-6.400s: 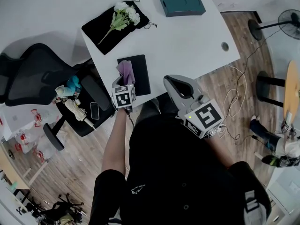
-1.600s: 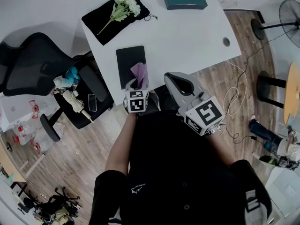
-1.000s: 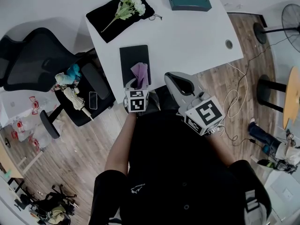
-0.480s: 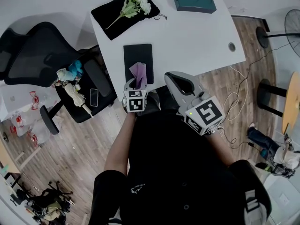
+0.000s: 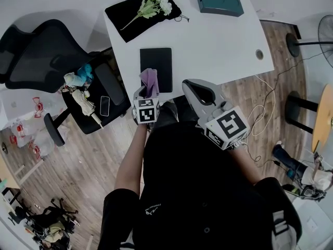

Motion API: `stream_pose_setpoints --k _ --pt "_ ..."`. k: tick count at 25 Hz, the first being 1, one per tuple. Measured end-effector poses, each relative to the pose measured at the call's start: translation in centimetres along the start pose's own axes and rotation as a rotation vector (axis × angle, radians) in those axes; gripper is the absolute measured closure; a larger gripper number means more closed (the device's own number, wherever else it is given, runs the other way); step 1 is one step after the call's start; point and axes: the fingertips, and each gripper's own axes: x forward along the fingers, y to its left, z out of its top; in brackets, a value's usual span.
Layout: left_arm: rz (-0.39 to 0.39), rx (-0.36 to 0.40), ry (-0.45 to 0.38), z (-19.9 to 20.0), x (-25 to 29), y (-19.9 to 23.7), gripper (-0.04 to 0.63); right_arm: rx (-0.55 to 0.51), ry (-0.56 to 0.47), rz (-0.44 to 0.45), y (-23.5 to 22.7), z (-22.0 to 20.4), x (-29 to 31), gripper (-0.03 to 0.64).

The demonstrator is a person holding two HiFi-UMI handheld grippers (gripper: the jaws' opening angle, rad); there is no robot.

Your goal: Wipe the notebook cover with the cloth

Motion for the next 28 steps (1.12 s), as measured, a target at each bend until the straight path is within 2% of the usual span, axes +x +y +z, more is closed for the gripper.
stream_pose_setpoints --k 28 --pt "0.13 -0.081 -0.014 -0.2 -1.9 5.9 0.52 -0.017 0.015 0.051 1.0 0.2 1.0 0.614"
